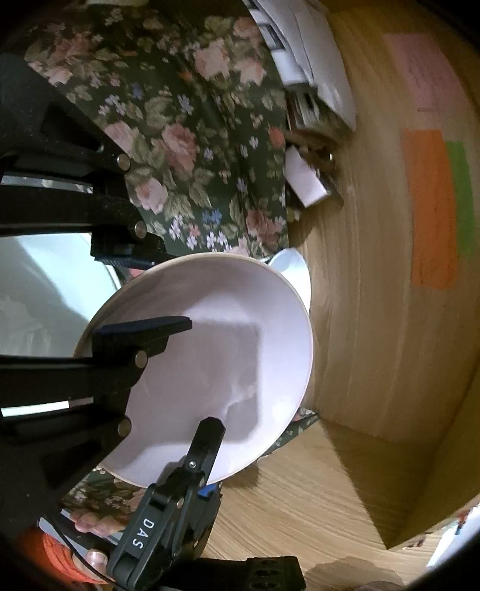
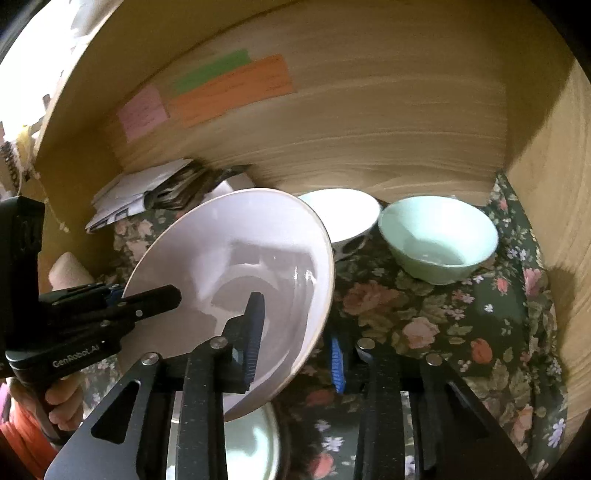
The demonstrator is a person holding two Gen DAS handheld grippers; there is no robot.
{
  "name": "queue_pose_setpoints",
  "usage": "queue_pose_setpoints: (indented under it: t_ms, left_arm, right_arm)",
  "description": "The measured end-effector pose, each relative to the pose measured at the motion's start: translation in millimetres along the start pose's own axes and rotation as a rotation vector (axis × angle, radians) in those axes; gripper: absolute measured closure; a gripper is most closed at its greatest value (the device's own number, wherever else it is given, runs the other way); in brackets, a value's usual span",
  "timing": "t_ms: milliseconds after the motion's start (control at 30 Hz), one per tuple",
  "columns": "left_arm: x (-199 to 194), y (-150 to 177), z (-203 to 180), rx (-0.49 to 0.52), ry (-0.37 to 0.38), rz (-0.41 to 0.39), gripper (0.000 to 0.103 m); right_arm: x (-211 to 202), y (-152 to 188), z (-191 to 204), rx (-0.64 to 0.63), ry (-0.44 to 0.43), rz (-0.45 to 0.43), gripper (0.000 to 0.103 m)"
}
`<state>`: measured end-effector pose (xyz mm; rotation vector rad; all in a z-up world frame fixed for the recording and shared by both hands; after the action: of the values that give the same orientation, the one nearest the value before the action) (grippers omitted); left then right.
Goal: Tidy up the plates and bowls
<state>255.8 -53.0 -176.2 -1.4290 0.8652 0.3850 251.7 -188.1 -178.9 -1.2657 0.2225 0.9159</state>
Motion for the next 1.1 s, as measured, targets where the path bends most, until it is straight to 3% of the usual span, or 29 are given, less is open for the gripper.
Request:
queue_pose_setpoints:
  t_ms: [533,1100]
  left_arm:
    - [-58,39,61,-0.101,-0.100,-0.065,0.080]
    - [-106,84,138,-0.237,-0.226,-0.087,0.080]
  right_arm:
    - [10,7,85,-0.122,-0.098,0.021,0.080]
    - [43,29,172,-0.258,-0.226,0.121,0.080]
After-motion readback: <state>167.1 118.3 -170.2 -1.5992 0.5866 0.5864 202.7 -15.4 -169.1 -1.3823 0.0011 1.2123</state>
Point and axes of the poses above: each gripper's, at about its wrist camera, not at the fingertips, and x roughly the way its jaws point, z to its left, y to its underside, the point moved 10 cm from there along x, roughly the way its jaws point, and after that the axes turned 1 degree about x, right-handed, at the moved point
